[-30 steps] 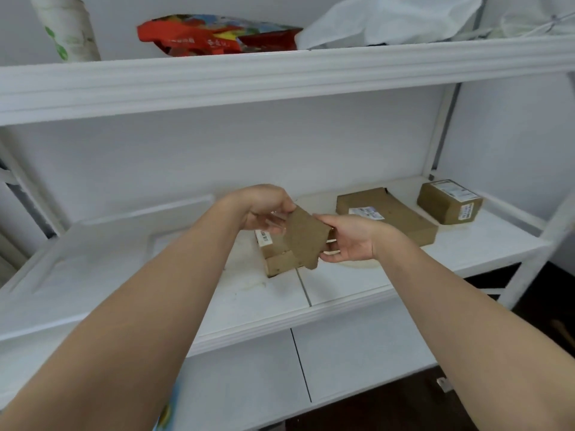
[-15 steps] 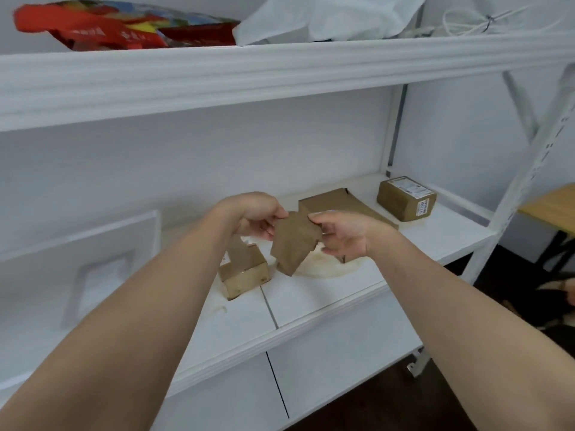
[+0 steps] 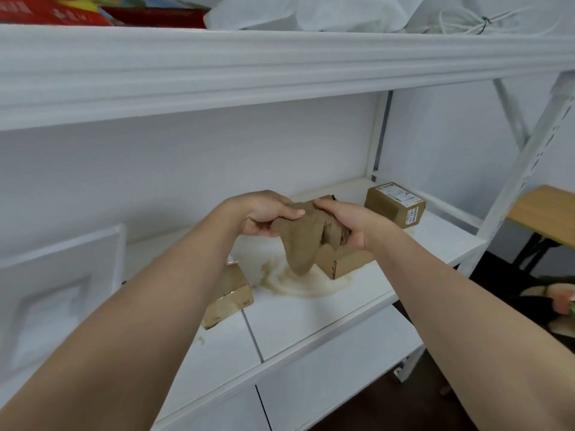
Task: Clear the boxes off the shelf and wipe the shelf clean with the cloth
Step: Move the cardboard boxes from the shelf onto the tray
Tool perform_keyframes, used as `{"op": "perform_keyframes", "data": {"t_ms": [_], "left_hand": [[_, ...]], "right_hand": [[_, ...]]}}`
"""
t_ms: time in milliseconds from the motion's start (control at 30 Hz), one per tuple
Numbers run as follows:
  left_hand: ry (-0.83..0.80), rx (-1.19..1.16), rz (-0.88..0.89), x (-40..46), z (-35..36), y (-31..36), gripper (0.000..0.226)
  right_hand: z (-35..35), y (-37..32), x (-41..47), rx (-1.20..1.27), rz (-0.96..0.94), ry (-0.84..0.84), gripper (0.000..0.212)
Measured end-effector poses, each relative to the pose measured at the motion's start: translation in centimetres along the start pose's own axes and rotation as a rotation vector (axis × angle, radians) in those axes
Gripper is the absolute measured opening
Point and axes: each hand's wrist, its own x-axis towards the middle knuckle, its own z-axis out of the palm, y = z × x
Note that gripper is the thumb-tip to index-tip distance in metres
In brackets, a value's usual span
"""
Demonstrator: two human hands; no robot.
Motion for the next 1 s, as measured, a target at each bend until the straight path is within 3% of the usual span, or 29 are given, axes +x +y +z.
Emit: {"op": "perform_keyframes", "data": {"t_ms": [233, 367, 567, 800, 1000], "left_hand": [[0.188, -0.068, 0.110, 3.1, 0.8, 1.8, 0.023], [0.272, -0.259, 0.164, 5.1, 2.0, 3.4, 0.016], [0.318, -0.370, 0.172, 9.3, 5.8, 7.2, 0.018], [0.303, -0.405, 0.045, 14.8, 10.9, 8.9, 0.017], [0.152, -0.196, -0.104, 17.8, 14.1, 9.2, 0.023]], "right_hand": [[-3.3, -0.7, 2.4, -0.011, 0.060, -0.056, 0.055], [-6.0, -1.5, 4.0, -0.070, 0.126, -0.067, 0.047], [-13.1, -3.9, 4.6, -0.020, 0.194, -0.212, 0.060], [-19.5, -4.8, 7.1, 0.145, 0.194, -0.319, 0.060], [-23.3, -3.4, 8.6, 0.111, 0.148, -0.252, 0.032]]}}
